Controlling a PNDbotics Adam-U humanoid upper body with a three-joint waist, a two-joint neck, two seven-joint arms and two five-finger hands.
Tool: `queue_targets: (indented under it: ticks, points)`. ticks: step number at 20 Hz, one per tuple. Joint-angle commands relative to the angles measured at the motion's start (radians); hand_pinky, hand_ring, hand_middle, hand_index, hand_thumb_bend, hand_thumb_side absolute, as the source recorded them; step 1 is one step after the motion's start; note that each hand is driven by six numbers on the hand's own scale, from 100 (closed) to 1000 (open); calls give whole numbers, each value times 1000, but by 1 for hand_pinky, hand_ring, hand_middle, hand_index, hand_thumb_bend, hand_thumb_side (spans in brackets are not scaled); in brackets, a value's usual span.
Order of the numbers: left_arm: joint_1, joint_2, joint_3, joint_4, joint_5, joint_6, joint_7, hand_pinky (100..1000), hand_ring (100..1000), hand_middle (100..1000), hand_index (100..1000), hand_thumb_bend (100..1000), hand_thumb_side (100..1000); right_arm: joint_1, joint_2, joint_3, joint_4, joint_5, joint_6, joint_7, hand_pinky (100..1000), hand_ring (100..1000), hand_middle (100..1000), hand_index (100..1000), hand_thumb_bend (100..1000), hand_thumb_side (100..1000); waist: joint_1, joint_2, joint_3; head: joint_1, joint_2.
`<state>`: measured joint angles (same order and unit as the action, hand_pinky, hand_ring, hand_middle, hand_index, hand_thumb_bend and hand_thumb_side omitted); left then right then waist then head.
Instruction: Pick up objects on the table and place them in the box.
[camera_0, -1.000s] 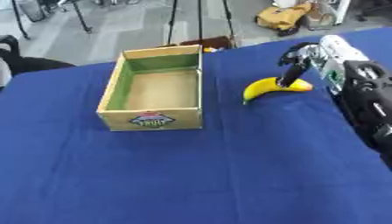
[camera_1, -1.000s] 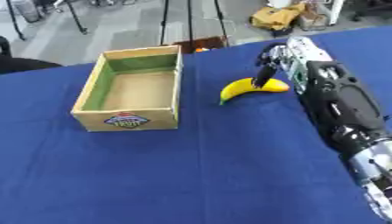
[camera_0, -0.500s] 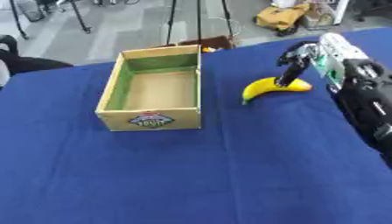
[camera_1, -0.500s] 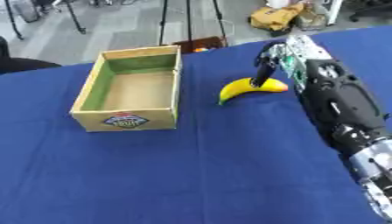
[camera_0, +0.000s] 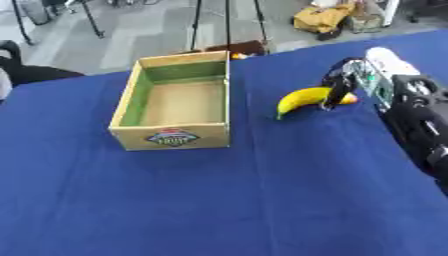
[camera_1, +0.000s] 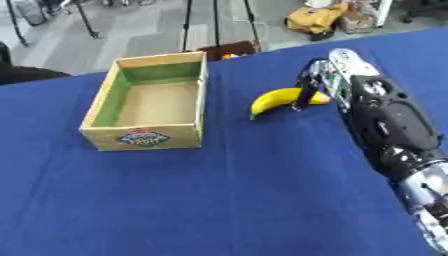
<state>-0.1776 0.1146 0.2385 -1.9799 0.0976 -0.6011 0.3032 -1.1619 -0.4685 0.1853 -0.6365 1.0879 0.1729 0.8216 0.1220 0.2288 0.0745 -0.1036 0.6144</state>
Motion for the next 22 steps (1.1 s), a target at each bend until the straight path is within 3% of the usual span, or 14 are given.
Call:
queue_targets:
  ticks: [1, 9, 22]
  points:
    - [-9, 10, 1, -20, 5, -1, -4, 435, 869, 876, 790, 100, 992, -20, 0, -6, 6, -3, -2, -23, 918, 1000, 1000, 1000, 100, 332, -2, -13, 3, -3, -9]
    - [-10, 9, 0, -20, 6, -1, -6, 434, 870, 876, 790, 100, 992, -21, 6, -7, 13, -5, -14, -79, 905, 1000, 1000, 1000, 100, 350, 0, -10, 6, -7, -10]
    - [-11, 9, 0, -20, 6, 0, -9, 432, 871, 876, 789, 100, 990, -28, 7, 0, -9, -11, -4, -88, 882, 1000, 977, 1000, 100, 375, -1, -8, 4, -5, -9]
